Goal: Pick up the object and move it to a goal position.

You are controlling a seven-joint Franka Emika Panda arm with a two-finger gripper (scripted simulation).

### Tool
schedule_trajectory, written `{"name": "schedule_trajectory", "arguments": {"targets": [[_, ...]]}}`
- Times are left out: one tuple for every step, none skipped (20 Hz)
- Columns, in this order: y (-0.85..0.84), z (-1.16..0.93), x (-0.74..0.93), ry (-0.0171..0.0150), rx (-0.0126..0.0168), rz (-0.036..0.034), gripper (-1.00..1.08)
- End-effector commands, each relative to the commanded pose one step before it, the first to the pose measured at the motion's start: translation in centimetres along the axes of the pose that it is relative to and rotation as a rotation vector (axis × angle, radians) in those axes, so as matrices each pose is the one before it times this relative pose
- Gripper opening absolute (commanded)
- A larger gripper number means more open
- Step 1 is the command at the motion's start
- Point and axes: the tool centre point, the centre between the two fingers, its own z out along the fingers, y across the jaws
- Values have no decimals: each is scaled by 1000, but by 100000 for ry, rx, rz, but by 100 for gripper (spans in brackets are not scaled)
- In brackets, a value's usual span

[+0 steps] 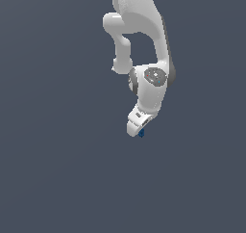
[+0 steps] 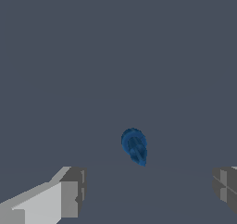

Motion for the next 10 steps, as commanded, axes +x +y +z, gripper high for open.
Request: {"name": "schedule_trajectory", "arguments": {"targets": [[-105,81,90,75,5,-1033,100],[46,-40,-49,-56,13,597,100],[1,39,-2,0,0,0,100],[4,115,-6,0,0,0,100],[-17,189,7,4,-1,-49,100],[9,267,-16,0,0,0,100],[-23,339,4,5,0,-69,100],[-21,413,-1,6,0,-69,100],[-10,486,-14,4,1,-49,100],[-26,555,-7,7,1,-84,100]]}}
